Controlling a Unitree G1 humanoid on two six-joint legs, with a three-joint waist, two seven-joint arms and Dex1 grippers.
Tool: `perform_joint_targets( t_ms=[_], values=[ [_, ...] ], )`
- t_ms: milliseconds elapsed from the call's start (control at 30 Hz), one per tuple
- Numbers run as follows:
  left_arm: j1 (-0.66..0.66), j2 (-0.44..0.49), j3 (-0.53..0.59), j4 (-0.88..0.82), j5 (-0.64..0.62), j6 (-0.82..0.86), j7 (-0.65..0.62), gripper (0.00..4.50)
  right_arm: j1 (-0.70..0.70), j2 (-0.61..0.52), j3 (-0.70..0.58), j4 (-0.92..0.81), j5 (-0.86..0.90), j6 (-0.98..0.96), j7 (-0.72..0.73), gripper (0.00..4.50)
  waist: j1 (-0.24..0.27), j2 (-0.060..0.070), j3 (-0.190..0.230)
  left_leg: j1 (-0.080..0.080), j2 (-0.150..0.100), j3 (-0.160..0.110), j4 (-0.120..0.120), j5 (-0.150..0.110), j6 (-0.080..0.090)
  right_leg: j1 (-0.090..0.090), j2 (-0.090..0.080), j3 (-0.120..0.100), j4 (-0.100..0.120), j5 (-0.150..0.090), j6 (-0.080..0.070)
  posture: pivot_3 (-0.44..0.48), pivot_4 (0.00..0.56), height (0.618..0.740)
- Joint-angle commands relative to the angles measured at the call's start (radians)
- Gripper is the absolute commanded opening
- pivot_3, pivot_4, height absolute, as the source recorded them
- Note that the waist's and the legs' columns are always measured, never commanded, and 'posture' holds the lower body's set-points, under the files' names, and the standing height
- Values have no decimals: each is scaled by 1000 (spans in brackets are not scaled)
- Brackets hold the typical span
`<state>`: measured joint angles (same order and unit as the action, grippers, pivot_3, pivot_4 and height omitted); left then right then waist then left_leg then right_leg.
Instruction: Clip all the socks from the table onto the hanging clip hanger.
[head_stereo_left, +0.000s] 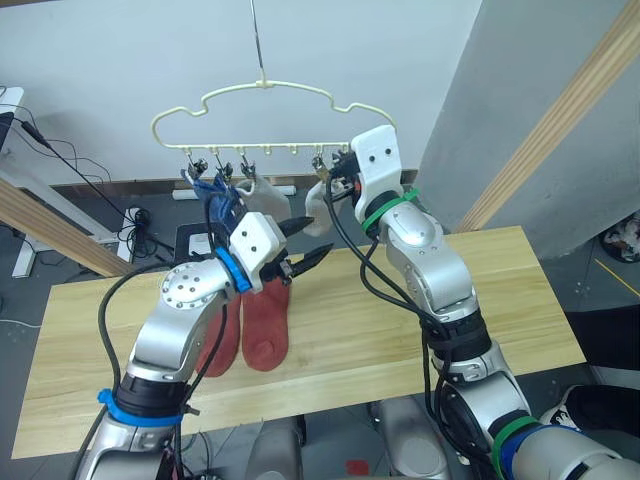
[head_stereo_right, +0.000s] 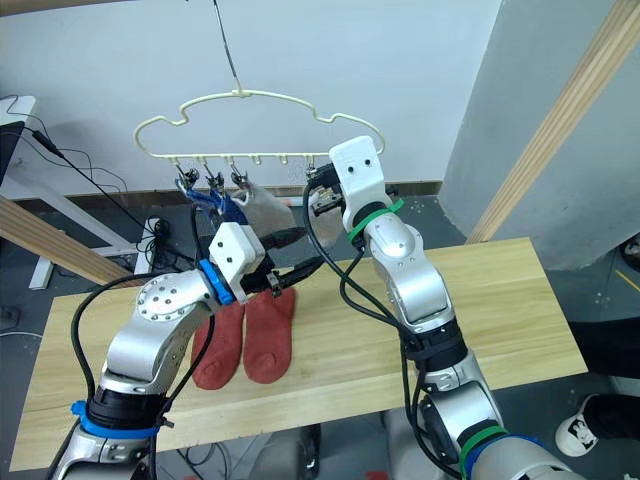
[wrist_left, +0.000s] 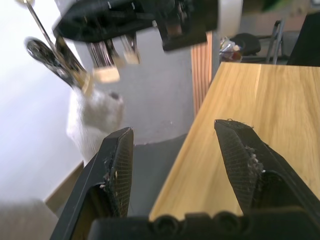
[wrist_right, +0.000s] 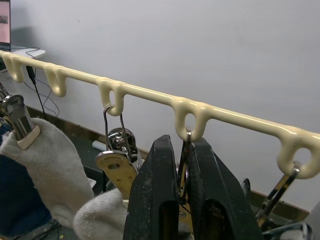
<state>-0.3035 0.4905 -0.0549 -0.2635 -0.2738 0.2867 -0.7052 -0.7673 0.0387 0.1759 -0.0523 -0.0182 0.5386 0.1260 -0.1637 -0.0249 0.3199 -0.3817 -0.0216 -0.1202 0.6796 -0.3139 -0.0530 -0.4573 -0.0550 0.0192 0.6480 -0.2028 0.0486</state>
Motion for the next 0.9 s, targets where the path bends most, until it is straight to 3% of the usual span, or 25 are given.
perform_joint_targets(
  t_ms=[33, 200, 533, 833, 900],
  values=[
    [80, -53, 18, -32, -3, 32, 85, 3187, -27, 2, -13, -24, -5, -25, -7, 0, 1, 0, 0, 0, 0, 0, 0, 0, 0, 0, 0, 0, 0, 0, 0, -217, 318, 731],
    [167, -119, 30, 63, 74, 20, 222, 4441, -24, -4, -14, -30, -2, -17, -4, 0, 3, 0, 0, 0, 0, 0, 0, 0, 0, 0, 0, 0, 1, 0, 0, -218, 323, 731],
    [132, -269, 132, 316, 78, 43, 424, 4476, -20, -8, -3, -40, 3, -1, 10, 0, 7, 0, 0, 0, 0, 0, 1, 0, 0, 0, 0, -1, 2, 0, 0, -237, 328, 731],
    [128, -289, 136, 351, 83, 134, 471, 4476, -13, -10, 0, -51, 4, 11, 10, 0, 7, 0, 0, 0, 0, 0, 1, 0, 0, 0, 0, -1, 1, 0, 0, -242, 327, 731],
    [130, -296, 142, 347, 77, 154, 478, 4095, -13, -10, 0, -52, 5, 12, 11, 0, 7, 0, 0, 0, 0, 0, 1, 0, 0, 0, 0, -1, 2, 0, 0, -242, 327, 731]
  ],
)
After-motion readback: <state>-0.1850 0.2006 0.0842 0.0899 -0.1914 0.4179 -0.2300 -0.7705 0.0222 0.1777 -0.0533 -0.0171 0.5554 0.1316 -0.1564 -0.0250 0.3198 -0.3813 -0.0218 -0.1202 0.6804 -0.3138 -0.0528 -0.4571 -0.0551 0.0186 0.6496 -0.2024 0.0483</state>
